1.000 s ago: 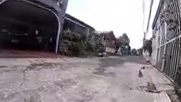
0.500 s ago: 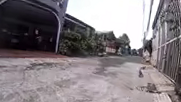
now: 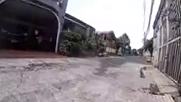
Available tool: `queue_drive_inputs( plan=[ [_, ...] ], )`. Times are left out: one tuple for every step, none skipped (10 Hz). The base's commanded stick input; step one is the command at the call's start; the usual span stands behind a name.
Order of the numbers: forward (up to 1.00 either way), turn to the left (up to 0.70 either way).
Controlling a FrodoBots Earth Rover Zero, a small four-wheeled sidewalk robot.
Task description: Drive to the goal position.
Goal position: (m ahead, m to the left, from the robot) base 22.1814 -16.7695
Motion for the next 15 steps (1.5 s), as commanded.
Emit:
queue_drive_inputs(
  plan=[
    [0.5, 0.0],
    [0.5, 0.0],
    [0.5, 0.0],
    [0.5, 0.0],
    [0.5, 0.0],
    [0.5, 0.0],
    [0.5, 0.0],
    [0.5, 0.0],
    [0.5, 0.0],
    [0.5, 0.0],
    [0.5, 0.0],
    [0.5, 0.0],
    [0.5, 0.0],
    [0.5, -0.25],
    [0.5, -0.27]
  ],
)
